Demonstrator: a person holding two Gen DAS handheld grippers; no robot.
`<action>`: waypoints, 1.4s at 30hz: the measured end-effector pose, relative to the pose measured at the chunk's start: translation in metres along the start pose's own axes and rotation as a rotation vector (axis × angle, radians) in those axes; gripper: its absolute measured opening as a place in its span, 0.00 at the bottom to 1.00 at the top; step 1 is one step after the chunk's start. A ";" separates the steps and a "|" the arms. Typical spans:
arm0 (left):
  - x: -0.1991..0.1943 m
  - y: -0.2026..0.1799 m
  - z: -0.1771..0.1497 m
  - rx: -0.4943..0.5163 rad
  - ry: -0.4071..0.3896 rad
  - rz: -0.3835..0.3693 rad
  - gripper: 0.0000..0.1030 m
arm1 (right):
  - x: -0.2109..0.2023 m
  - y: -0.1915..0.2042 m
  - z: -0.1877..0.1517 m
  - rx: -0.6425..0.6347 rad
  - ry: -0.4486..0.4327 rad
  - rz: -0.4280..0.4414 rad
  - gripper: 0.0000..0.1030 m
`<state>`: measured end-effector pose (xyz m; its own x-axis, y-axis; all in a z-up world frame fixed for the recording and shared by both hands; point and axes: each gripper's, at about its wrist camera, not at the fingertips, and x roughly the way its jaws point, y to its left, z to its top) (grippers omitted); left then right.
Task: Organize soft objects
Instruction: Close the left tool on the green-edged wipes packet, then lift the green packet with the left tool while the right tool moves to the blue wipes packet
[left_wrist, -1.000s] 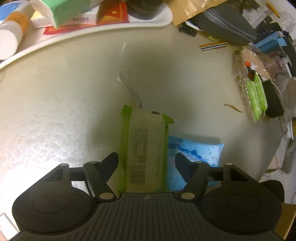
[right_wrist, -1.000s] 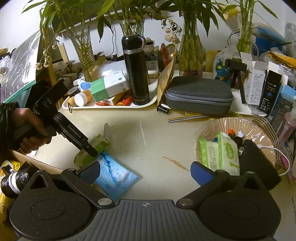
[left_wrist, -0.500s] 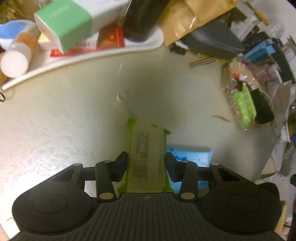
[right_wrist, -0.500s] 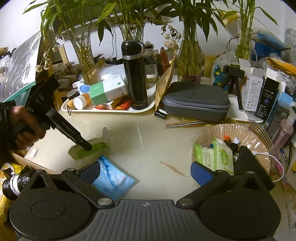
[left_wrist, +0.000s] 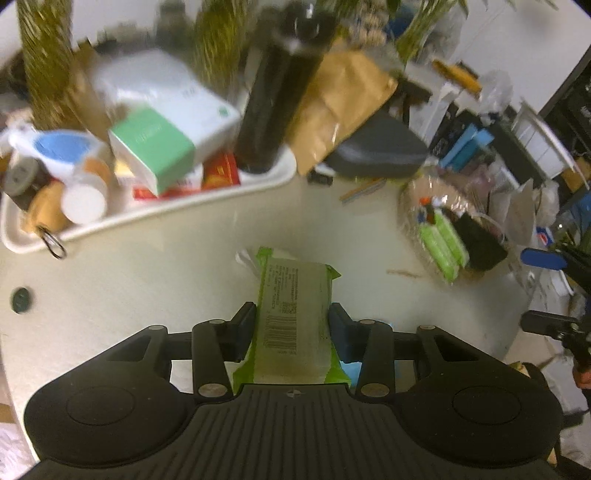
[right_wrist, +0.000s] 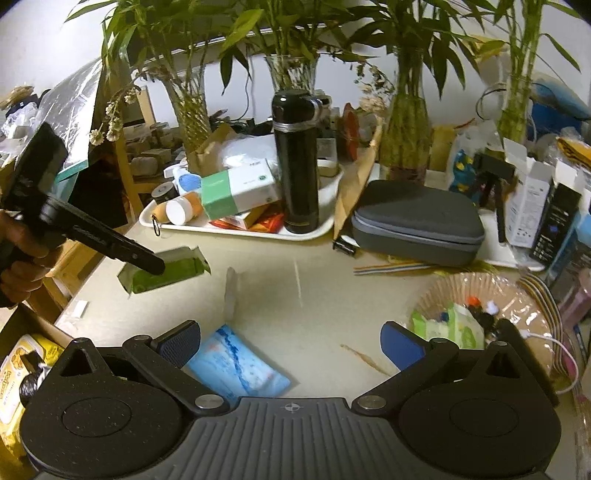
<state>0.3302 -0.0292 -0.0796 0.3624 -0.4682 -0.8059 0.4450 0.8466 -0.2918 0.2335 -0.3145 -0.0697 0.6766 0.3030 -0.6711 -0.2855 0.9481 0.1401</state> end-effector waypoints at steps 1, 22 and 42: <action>-0.006 -0.002 -0.002 0.013 -0.024 0.012 0.40 | 0.001 0.001 0.002 -0.001 0.001 0.005 1.00; -0.046 0.005 -0.031 0.123 -0.166 0.187 0.32 | 0.045 0.032 0.046 -0.071 0.098 0.095 1.00; 0.040 0.071 -0.072 0.087 0.120 0.171 0.39 | 0.071 0.011 0.038 -0.062 0.165 0.067 1.00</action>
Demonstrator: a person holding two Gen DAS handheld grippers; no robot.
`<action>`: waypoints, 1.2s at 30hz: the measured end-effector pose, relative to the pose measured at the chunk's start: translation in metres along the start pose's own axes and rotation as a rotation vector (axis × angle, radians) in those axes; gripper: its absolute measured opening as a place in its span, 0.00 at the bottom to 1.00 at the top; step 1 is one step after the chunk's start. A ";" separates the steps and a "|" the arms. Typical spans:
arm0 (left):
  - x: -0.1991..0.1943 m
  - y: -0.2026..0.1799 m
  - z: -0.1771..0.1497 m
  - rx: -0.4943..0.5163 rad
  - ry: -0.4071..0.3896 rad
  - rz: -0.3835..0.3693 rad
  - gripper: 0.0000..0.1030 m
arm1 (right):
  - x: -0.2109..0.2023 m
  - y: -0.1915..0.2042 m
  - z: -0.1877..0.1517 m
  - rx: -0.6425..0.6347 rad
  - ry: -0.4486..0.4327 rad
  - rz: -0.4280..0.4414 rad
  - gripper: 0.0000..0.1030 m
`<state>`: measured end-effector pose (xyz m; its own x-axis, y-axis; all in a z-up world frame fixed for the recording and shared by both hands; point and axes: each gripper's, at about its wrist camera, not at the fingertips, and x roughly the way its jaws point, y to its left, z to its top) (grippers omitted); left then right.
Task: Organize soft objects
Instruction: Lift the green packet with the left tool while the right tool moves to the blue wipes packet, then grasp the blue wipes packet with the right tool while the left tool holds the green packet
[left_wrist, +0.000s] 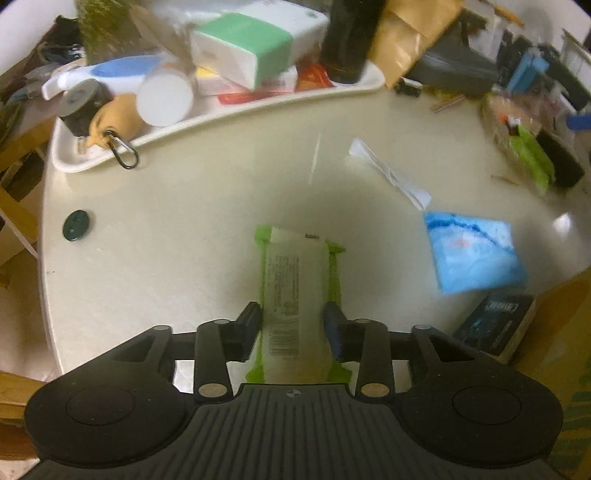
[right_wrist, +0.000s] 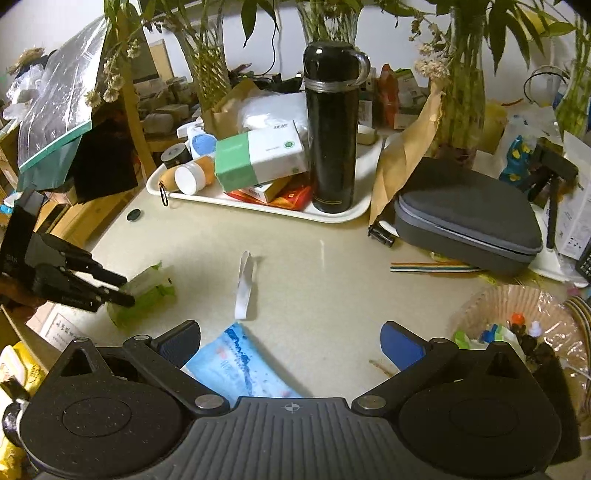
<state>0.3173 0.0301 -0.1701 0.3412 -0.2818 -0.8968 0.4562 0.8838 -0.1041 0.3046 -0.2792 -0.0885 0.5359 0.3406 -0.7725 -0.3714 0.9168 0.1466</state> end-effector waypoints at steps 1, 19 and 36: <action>0.001 0.000 0.000 0.002 -0.004 -0.002 0.43 | 0.003 0.000 0.001 -0.004 0.005 0.001 1.00; 0.002 -0.002 -0.007 -0.005 -0.047 0.018 0.44 | 0.105 0.032 0.031 -0.250 0.384 0.140 1.00; -0.046 0.003 -0.015 -0.099 -0.205 -0.027 0.44 | 0.175 0.088 0.001 -0.560 0.647 0.091 0.93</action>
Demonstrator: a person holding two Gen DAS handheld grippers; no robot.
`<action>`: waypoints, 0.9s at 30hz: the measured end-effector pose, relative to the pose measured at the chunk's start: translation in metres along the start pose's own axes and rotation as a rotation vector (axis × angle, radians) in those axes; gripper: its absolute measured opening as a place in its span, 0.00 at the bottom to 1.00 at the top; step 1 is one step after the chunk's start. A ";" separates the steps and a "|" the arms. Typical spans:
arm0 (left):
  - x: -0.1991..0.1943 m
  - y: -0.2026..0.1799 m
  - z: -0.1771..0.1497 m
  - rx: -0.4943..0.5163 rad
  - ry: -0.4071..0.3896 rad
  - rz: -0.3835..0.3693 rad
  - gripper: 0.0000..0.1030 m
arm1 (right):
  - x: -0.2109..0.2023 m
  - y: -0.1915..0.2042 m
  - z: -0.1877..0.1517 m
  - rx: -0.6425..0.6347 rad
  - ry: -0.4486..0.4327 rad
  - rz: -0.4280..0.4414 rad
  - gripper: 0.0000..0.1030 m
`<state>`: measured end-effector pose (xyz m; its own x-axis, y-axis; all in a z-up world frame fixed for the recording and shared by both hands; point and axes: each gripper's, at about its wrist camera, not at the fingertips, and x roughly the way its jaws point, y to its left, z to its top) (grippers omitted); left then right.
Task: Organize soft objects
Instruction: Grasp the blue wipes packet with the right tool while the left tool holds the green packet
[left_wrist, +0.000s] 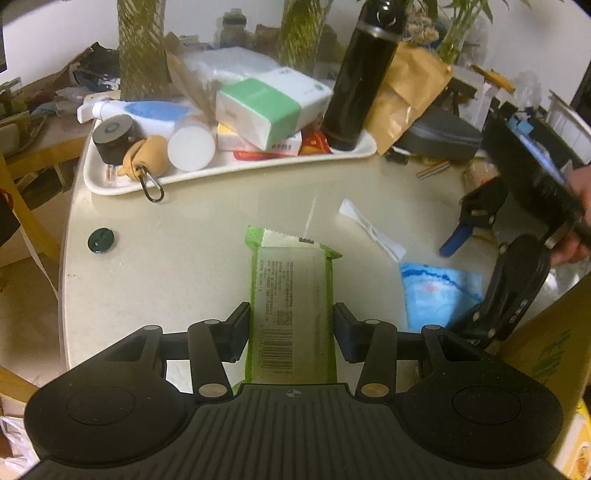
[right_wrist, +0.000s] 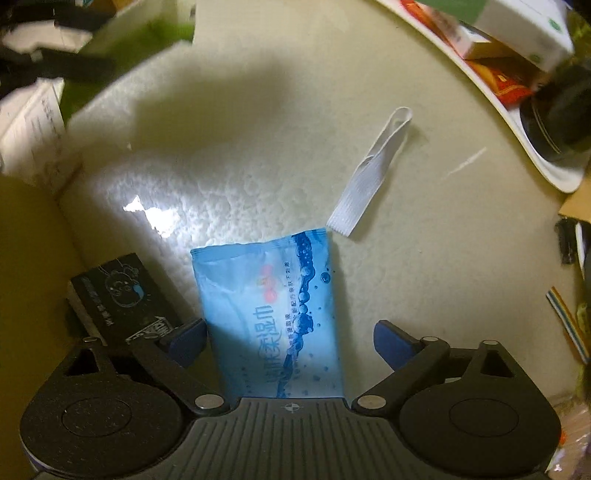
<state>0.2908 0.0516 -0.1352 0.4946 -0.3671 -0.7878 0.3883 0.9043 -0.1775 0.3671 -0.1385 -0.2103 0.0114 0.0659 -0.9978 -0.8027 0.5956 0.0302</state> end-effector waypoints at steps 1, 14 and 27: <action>-0.001 0.001 0.000 -0.004 -0.005 0.000 0.44 | 0.002 0.003 0.000 -0.009 0.007 -0.011 0.91; -0.024 0.001 0.005 -0.044 -0.050 0.000 0.44 | -0.012 0.005 -0.012 0.049 -0.070 -0.078 0.64; -0.069 -0.019 0.021 -0.030 -0.105 -0.003 0.44 | -0.089 0.011 -0.040 0.149 -0.268 -0.154 0.63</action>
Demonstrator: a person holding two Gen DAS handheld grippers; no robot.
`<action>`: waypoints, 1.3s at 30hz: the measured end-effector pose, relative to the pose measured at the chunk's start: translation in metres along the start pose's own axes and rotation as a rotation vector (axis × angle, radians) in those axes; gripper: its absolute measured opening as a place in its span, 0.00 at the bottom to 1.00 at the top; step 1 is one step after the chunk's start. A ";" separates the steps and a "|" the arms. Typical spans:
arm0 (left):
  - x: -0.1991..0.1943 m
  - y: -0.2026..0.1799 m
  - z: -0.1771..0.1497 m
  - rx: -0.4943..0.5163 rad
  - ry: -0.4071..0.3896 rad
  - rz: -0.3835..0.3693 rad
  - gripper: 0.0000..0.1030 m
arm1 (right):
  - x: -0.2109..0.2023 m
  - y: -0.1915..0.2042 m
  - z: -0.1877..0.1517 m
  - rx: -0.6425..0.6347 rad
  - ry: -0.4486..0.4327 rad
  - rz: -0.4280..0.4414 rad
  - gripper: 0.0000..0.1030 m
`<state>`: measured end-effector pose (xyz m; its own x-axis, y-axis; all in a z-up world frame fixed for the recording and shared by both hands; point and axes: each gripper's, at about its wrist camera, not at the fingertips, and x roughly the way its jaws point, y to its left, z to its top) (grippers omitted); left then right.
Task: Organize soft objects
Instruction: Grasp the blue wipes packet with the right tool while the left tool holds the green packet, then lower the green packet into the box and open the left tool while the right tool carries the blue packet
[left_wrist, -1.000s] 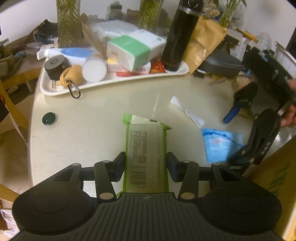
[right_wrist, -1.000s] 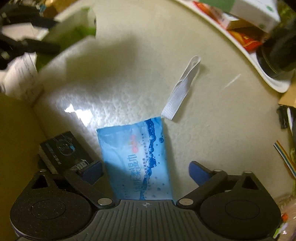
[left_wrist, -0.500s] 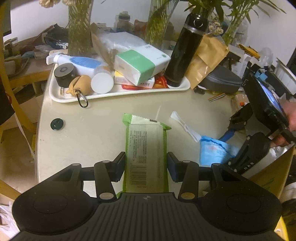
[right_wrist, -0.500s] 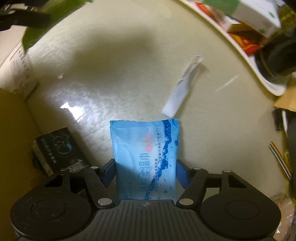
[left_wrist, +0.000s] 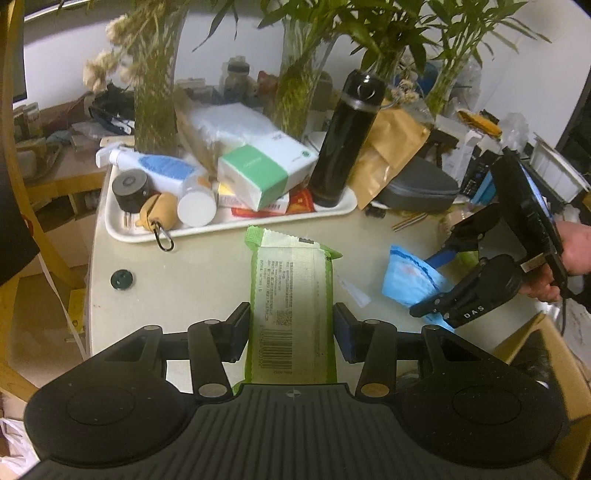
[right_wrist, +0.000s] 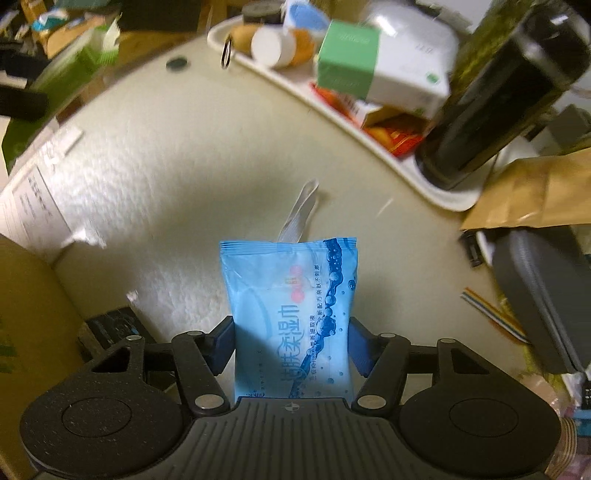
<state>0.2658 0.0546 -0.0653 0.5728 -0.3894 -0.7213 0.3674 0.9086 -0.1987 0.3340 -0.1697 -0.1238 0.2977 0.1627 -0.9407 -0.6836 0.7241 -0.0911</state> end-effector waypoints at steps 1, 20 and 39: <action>-0.003 -0.002 0.001 0.003 -0.002 0.001 0.44 | -0.005 0.002 -0.001 0.005 -0.013 -0.004 0.63; -0.079 -0.058 0.020 0.047 -0.009 0.020 0.44 | -0.132 0.009 -0.011 0.049 -0.154 0.003 0.63; -0.124 -0.109 0.002 0.146 0.079 0.016 0.45 | -0.215 0.056 -0.042 0.013 -0.191 0.077 0.63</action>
<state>0.1562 0.0037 0.0472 0.5223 -0.3565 -0.7747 0.4645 0.8808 -0.0921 0.2036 -0.1926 0.0592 0.3666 0.3411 -0.8656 -0.7007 0.7133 -0.0157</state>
